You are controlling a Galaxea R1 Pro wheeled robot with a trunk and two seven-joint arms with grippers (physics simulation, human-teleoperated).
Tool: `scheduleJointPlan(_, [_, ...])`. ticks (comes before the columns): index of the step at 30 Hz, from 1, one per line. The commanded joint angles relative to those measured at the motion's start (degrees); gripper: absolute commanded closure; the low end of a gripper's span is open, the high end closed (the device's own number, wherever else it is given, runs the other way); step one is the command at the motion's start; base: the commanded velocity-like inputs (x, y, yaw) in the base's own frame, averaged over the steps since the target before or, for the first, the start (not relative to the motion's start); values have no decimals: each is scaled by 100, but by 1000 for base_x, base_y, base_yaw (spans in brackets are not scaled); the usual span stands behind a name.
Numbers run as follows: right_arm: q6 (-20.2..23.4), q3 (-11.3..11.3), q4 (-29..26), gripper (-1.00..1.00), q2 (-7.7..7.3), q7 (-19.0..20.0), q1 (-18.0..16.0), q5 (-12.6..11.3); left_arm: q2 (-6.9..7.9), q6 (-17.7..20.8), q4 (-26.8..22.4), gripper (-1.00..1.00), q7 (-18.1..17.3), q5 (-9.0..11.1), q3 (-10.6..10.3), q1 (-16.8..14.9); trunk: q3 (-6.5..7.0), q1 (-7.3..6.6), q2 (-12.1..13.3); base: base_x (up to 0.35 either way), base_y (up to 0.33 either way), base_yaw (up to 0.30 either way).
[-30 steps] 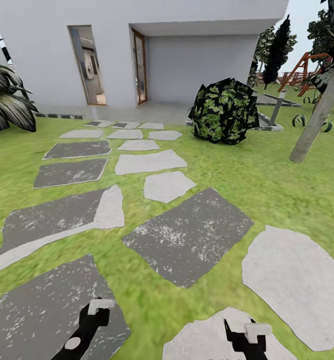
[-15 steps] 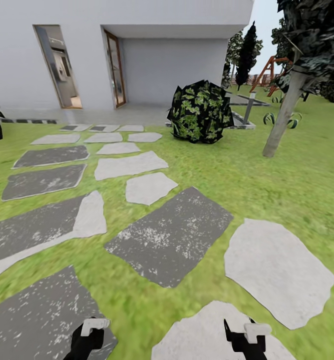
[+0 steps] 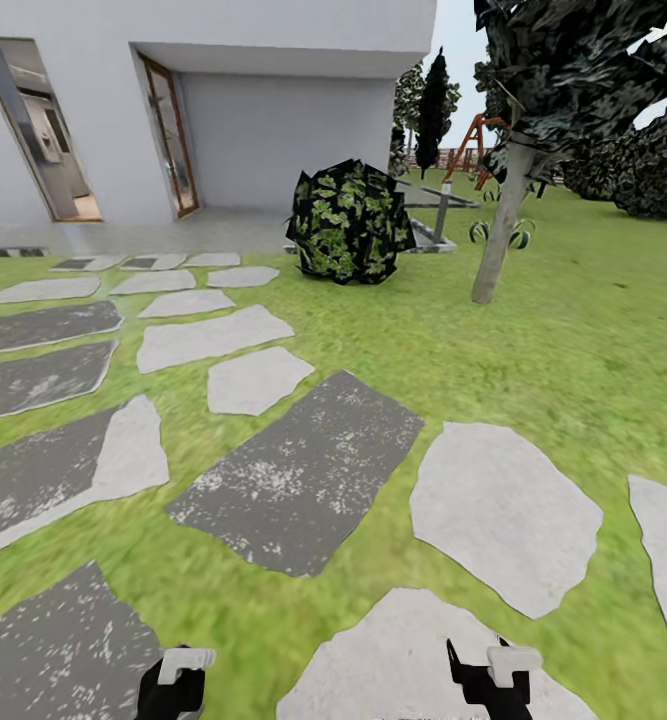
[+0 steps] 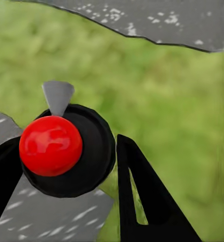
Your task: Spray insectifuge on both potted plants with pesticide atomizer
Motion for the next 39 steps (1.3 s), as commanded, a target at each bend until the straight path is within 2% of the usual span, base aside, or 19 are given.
scheduleJointPlan(1, [-18,-1,6,-100,3,-3,-4,-1,1,-16,1,100,11,-13,4,0,-4,-1,-2,0,0,-241])
scheduleJointPlan(9, [-12,0,39,-100,6,1,-4,0,18,-18,10,100,21,-16,11,10,-4,-1,-2,106,-134,-107])
scheduleJointPlan(23, [-9,0,50,-100,13,2,-4,-1,27,-32,3,100,23,-16,11,72,-4,-1,-2,190,-215,-266])
scheduleJointPlan(39, [-11,0,50,-100,6,1,-4,-1,27,-31,10,100,23,-16,11,73,-4,-1,-2,17,-14,-282])
